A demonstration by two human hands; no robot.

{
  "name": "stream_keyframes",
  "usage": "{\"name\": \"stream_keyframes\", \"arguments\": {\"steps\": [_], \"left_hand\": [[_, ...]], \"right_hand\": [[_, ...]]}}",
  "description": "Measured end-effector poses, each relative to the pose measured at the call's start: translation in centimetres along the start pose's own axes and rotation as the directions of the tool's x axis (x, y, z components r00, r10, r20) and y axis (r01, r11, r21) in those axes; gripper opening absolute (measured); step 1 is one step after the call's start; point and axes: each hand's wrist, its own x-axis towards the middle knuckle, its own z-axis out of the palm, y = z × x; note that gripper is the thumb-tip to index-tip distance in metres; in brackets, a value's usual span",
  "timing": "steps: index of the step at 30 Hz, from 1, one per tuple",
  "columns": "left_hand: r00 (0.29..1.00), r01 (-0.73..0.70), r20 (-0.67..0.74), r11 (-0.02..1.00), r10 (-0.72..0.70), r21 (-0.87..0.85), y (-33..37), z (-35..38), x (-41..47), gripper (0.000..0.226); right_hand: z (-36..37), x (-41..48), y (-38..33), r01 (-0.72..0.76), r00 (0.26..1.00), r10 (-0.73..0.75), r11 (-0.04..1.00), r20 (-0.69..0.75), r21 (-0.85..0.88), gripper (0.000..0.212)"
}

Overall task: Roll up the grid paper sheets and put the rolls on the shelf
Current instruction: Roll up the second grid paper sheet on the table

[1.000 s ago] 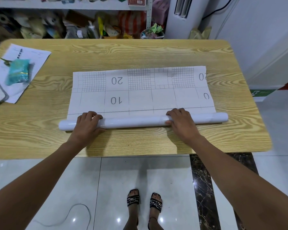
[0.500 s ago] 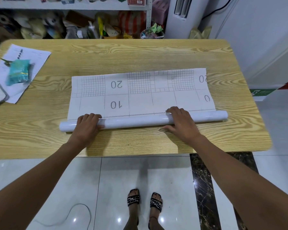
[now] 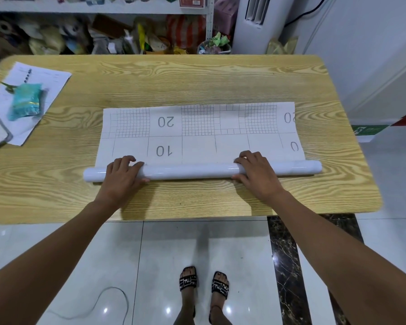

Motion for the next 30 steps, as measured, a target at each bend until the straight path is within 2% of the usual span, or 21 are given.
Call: {"name": "stream_keyframes", "arguments": {"steps": [1, 5, 10, 15, 17, 21, 27, 30], "left_hand": [[1.000, -0.001, 0.012, 1.000, 0.001, 0.011, 0.0, 0.0, 0.0, 0.075], [1.000, -0.007, -0.018, 0.997, 0.008, 0.083, 0.3, 0.1, 0.2, 0.060], [0.996, -0.008, -0.084, 0.994, 0.017, 0.107, 0.5, 0.5, 0.4, 0.057], [0.995, -0.017, -0.100, 0.994, 0.028, 0.110, 0.3, 0.6, 0.6, 0.041], [0.995, -0.018, -0.099, 0.994, 0.029, 0.104, 0.3, 0.7, 0.6, 0.041], [0.994, -0.001, -0.111, 0.996, 0.011, 0.088, 0.2, 1.0, 0.8, 0.043], [0.990, -0.004, -0.142, 0.996, 0.017, 0.090, 0.0, 1.4, 1.0, 0.050], [0.989, -0.014, -0.147, 0.997, 0.026, 0.080, -0.3, 1.7, 1.2, 0.055]], "right_hand": [[0.0, 0.0, 0.0, 0.002, 1.000, -0.002, 1.000, 0.003, -0.020, 0.037], [0.1, 0.1, -0.1, 0.001, 1.000, 0.000, 0.998, 0.024, -0.062, 0.037], [0.1, 0.3, -0.5, -0.034, 0.998, 0.034, 0.999, 0.044, -0.015, 0.054], [0.3, 0.5, -0.3, -0.046, 0.999, 0.046, 0.998, -0.011, 0.048, 0.032], [0.5, 0.3, -0.1, -0.033, 0.999, 0.034, 0.998, -0.028, 0.047, 0.033], [0.9, 0.1, 0.4, -0.009, 0.999, 0.009, 1.000, -0.032, 0.000, 0.055], [0.8, 0.5, 0.8, 0.021, 0.999, -0.023, 0.998, -0.039, -0.053, 0.050], [1.1, 0.6, 1.1, 0.032, 0.996, -0.032, 0.999, -0.079, 0.001, 0.051]]}}
